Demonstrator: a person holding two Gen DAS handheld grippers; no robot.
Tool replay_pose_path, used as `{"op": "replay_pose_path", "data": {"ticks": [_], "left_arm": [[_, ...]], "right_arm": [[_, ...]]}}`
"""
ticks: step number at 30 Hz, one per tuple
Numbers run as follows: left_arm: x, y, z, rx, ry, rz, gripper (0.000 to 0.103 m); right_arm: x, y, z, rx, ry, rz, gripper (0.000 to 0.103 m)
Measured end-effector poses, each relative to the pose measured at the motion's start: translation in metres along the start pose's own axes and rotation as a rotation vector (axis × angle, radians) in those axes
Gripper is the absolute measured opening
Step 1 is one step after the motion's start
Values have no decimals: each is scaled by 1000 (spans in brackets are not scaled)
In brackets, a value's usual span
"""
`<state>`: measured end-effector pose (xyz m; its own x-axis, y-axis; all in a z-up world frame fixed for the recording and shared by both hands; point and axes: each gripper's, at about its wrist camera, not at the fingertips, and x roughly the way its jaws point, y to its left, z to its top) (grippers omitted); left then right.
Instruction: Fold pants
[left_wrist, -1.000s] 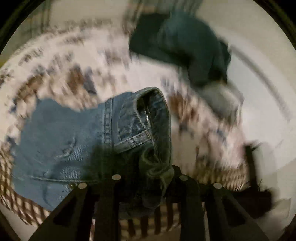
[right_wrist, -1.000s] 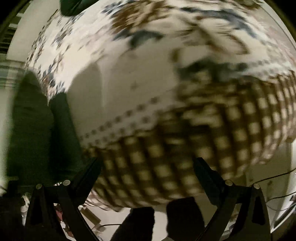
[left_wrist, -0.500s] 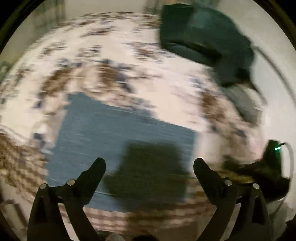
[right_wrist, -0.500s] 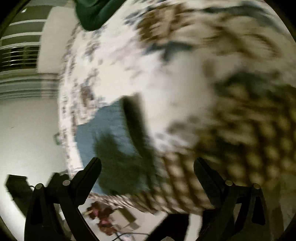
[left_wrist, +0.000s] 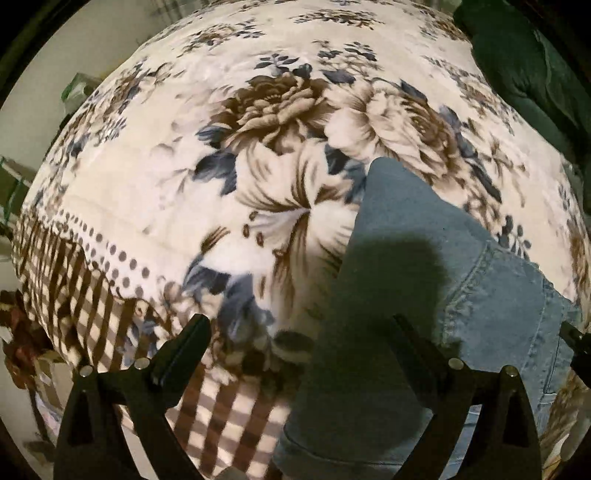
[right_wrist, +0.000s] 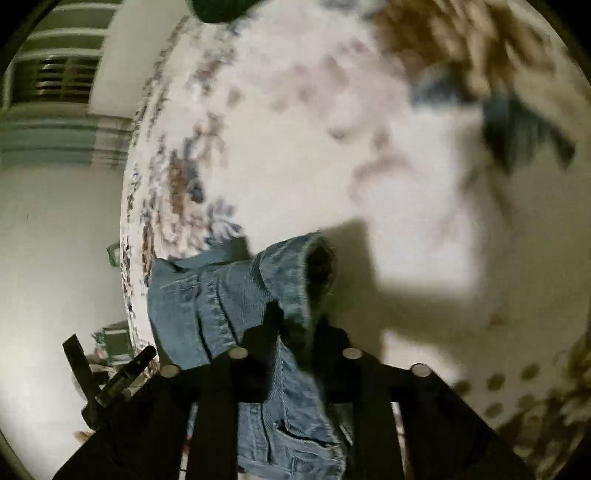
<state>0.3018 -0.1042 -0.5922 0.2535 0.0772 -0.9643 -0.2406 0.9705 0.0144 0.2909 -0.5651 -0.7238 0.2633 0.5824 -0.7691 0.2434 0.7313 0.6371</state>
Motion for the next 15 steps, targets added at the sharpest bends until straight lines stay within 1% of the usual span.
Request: {"op": "replay_pose_path", "data": {"ticks": [3, 5, 6, 8, 9, 10, 11, 12, 13, 14, 15], "left_arm": [[-7, -1, -1, -22, -3, -36, 97], [-10, -4, -2, -17, -6, -52, 97], [-10, -7, -2, -8, -6, -55, 97], [-7, -12, -4, 11, 1, -56, 97], [-4, -13, -5, 19, 6, -50, 97], [-2, -15, -6, 26, 12, -50, 97], [0, -15, -7, 31, 18, -51, 97], [2, -16, -9, 33, 26, -53, 97], [2, -16, -11, 35, 28, -63, 97], [1, -18, -15, 39, 31, -74, 97], [1, -20, -19, 47, 34, -78, 97]], "right_arm": [[-31, 14, 6, -19, -64, 28, 13], [-46, 18, 9, -29, -104, 17, 13], [-51, 16, 12, -32, -108, 10, 13], [-45, 8, 18, -22, -100, -46, 13], [-38, 1, 19, -23, -72, -81, 15], [-33, -5, 19, -22, -43, -105, 24], [-26, -11, 19, -10, 5, -151, 36], [-27, -15, 17, 5, 21, -165, 37], [-31, -18, 14, 19, 15, -160, 44], [-40, -20, 7, 32, 0, -155, 58], [-46, -20, 0, 46, -10, -149, 62]]}}
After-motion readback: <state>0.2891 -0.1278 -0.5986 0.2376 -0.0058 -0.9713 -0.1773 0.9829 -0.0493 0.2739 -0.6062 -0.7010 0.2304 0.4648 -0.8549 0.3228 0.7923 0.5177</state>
